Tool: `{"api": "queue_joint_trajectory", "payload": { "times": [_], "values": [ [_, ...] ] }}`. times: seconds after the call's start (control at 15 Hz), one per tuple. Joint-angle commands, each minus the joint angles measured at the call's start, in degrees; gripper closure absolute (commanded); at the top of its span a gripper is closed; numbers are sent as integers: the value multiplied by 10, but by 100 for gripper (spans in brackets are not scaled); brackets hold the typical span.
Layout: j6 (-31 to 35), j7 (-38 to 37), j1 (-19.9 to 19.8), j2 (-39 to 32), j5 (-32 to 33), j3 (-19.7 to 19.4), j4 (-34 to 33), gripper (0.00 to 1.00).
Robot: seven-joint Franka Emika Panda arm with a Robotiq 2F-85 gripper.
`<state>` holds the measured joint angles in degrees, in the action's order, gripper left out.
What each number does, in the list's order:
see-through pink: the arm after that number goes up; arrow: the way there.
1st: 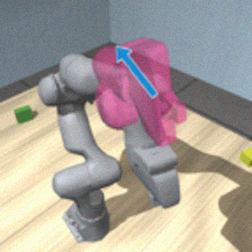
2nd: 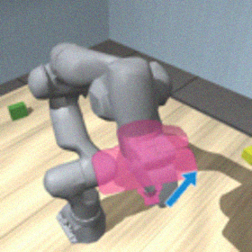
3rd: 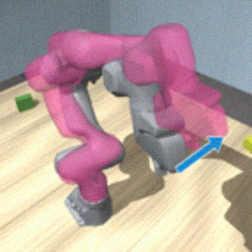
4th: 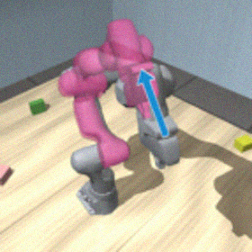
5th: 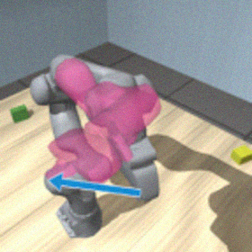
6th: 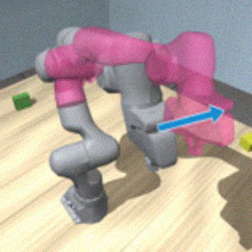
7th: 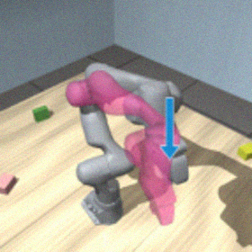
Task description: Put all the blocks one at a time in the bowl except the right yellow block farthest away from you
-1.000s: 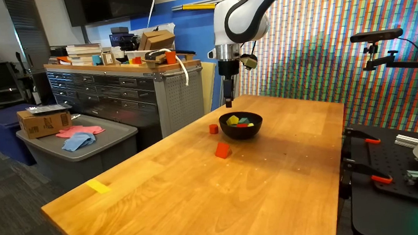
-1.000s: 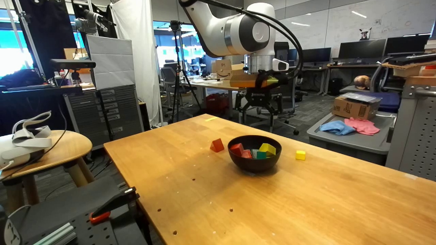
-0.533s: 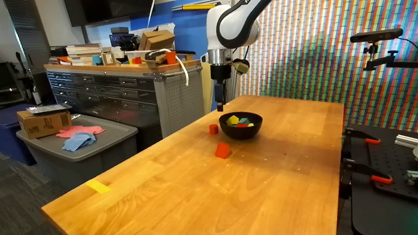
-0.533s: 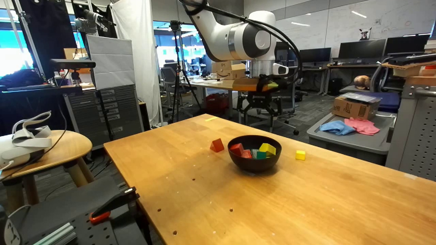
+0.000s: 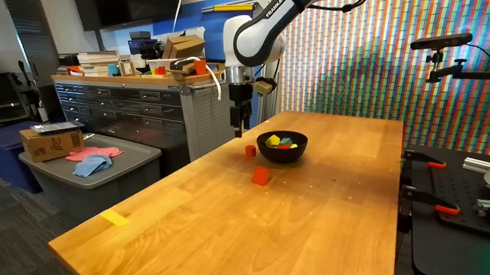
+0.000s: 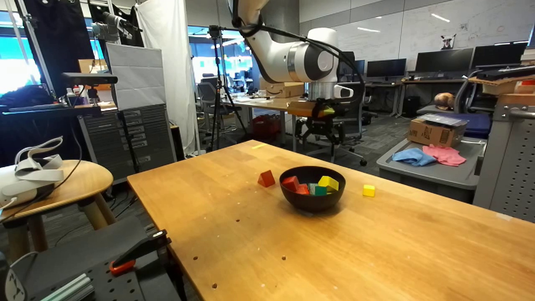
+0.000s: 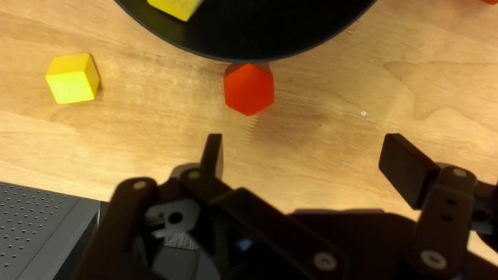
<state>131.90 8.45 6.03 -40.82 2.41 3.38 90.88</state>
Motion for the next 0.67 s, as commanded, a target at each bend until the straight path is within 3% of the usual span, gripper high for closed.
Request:
{"api": "queue_joint_trajectory", "payload": {
  "times": [0.0, 0.33, 0.6],
  "values": [
    [-39, -56, 20, -67, 22, -19, -91, 0],
    [-45, -93, 36, -98, 54, -45, -128, 0],
    [-47, -94, 25, -98, 54, -52, -122, 0]
  ]
}}
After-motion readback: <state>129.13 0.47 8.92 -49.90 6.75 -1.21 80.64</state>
